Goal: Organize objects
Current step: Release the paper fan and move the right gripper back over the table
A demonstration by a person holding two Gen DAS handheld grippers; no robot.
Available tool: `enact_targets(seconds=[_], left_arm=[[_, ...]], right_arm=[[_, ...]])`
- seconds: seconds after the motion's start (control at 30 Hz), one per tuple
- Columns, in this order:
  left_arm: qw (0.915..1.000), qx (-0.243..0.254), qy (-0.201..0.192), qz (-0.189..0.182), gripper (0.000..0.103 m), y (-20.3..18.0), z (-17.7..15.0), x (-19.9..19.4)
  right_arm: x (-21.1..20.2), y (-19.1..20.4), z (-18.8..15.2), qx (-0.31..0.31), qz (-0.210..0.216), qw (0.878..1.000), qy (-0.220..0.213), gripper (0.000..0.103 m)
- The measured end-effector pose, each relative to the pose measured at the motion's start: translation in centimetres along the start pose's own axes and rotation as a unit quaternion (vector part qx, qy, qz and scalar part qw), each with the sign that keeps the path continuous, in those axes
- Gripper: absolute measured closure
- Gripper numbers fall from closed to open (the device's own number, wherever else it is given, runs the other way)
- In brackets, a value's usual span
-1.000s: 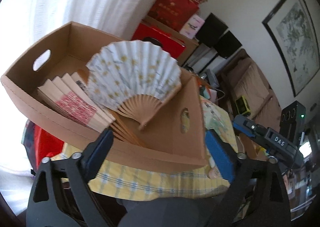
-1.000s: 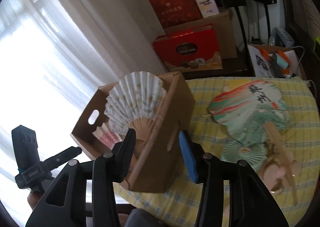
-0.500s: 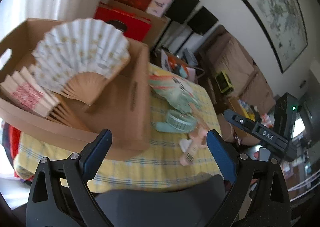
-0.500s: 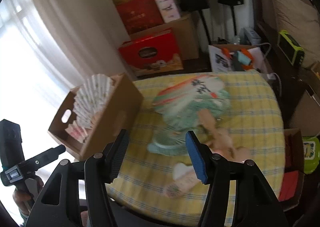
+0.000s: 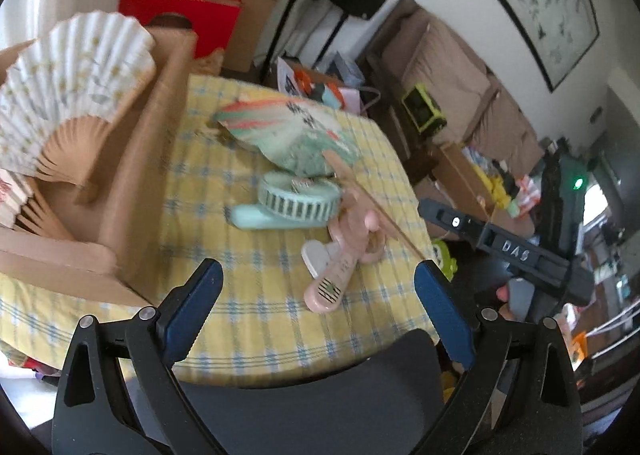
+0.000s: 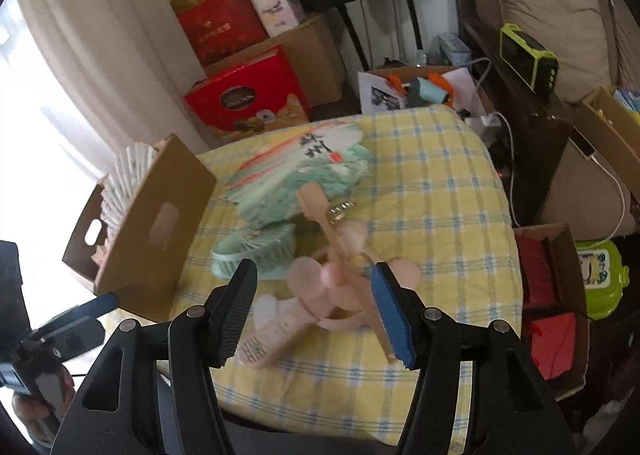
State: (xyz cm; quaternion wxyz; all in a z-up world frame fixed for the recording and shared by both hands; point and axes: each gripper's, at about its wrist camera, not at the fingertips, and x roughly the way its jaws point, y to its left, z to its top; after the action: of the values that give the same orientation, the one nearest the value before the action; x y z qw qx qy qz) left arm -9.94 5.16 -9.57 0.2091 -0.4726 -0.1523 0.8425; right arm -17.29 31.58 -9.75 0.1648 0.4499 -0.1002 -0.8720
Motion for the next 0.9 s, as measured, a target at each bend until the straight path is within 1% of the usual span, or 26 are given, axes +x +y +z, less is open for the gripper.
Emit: enact_targets(seconds=[0.1,0.3,0.53,0.8,0.83,0.87,0.9], left_arm=[[0.9996,0.015,0.019,0.011,0.007,-1.0,-0.8,1.8],[0.9949,0.073,0.055,0.043,0.007,-2.9,-2.5,6.0],[0.9918,0.085,0.072,0.062,0.007,-3.4,-3.1,8.8],[0.9866,0.101,0.092,0.088,0.007,-3.6,-3.6,10.9],[0.9860,0.104,0.094,0.090,0.009,-3.6,-3.7,11.1],[0.9853,0.108,0.095,0.092,0.013,-3.7,-3.9,11.2],[0.9846,0.113,0.092,0.097,0.015,-3.8,-3.8,11.3]], right_arm=[[0.2,-0.9,-0.5,0.009,-0.001,1.000,0.003,0.042],[0.0,-1.9,-1.3,0.020,0.007,1.000,0.006,0.042],[-0.8,-2.7,-2.3,0.034,0.009,0.999,0.000,0.042],[-0.8,-5.1,-2.8,0.067,0.013,0.998,0.001,0.042],[-0.9,-5.3,-2.9,0.071,0.014,0.997,0.000,0.042],[-0.9,-5.6,-2.9,0.075,0.016,0.997,0.000,0.042],[-0.9,-5.8,-3.0,0.080,0.019,0.997,0.001,0.042]])
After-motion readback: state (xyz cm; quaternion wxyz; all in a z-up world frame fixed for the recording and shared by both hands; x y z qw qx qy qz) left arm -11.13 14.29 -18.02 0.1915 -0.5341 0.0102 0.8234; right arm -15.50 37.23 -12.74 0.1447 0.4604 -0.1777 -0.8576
